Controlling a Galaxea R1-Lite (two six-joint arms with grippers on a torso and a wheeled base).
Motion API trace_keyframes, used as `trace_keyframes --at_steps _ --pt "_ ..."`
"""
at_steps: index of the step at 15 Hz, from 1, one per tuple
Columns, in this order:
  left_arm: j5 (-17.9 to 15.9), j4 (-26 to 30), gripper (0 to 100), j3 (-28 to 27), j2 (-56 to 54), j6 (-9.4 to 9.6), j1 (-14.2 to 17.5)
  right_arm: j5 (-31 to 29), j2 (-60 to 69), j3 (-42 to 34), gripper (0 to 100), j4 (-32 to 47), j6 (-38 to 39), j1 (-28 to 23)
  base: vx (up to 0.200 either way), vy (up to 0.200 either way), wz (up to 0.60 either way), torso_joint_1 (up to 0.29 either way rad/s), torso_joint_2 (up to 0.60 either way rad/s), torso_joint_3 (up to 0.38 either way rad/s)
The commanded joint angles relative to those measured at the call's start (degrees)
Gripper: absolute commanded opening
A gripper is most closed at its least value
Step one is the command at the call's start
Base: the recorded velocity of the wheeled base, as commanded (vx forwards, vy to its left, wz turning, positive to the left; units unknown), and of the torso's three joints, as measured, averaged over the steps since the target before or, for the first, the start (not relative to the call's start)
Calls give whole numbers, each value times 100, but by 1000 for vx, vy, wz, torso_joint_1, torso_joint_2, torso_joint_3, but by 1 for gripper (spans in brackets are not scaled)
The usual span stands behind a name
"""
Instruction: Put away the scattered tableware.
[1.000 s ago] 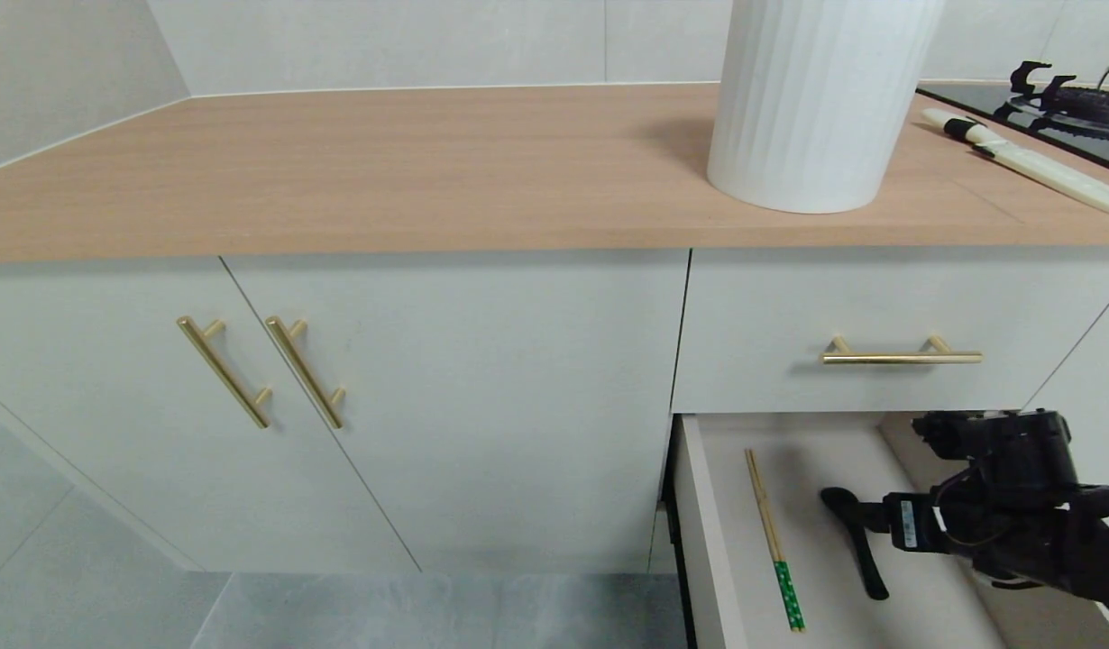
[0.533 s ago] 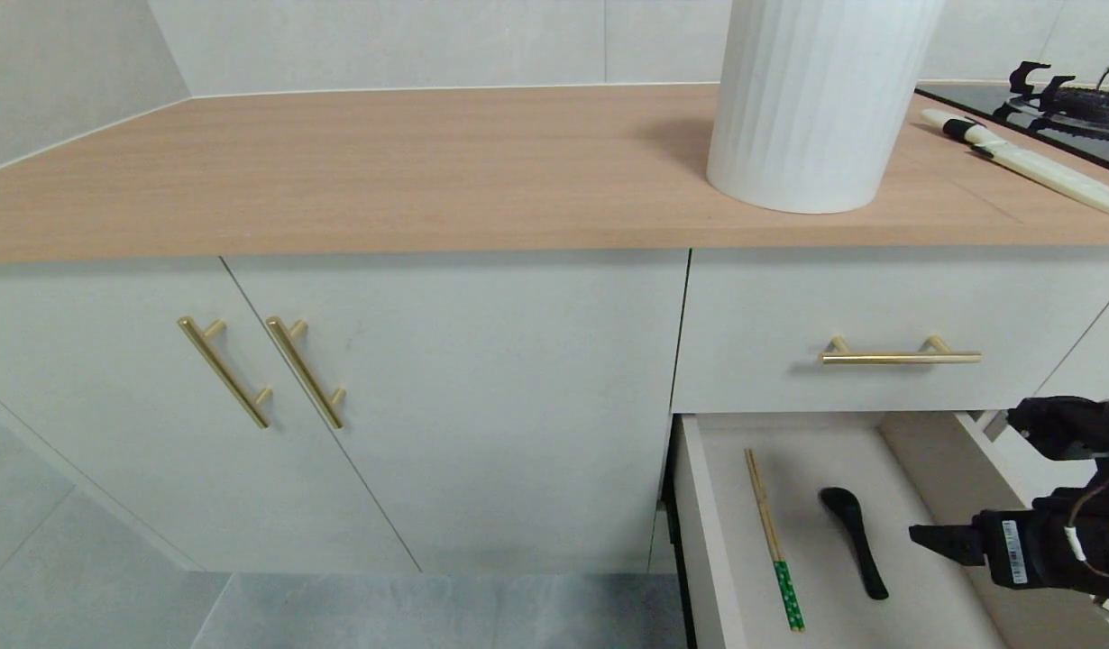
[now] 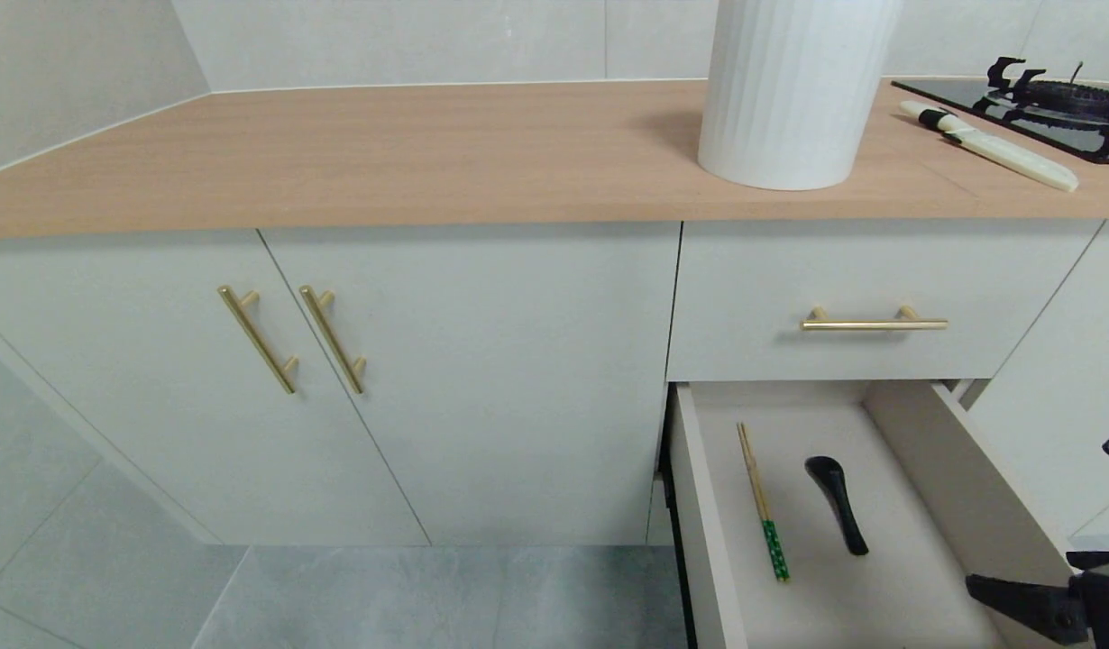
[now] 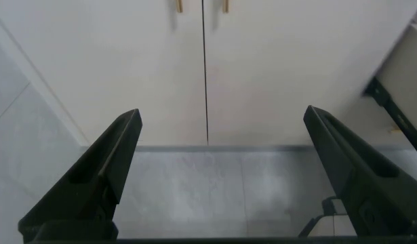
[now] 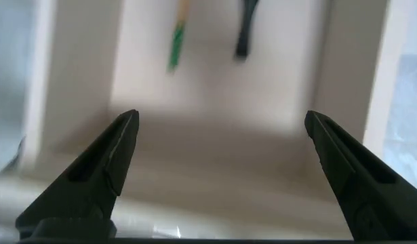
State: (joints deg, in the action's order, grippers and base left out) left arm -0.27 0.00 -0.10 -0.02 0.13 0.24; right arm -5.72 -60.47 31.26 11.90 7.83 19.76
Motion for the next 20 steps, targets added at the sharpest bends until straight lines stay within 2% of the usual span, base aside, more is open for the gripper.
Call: trace_keyframes --at_steps 1,11,14,16,20 --pt "-8 0 100 1 2 -5 2 0 211 74 100 278 0 274 0 0 0 0 0 0" --pt "0 0 100 1 2 4 2 -8 -598 82 100 1508 8 845 0 0 0 0 0 0" --pt "0 0 100 1 2 4 2 0 -396 38 100 1746 8 1373 0 0 0 0 0 0" --pt "0 0 100 1 2 -5 2 -8 -501 65 100 2062 0 1425 0 0 0 0 0 0" --pt "0 0 100 1 2 -5 2 -43 -1240 91 100 2036 158 1399 0 0 0 0 0 0"
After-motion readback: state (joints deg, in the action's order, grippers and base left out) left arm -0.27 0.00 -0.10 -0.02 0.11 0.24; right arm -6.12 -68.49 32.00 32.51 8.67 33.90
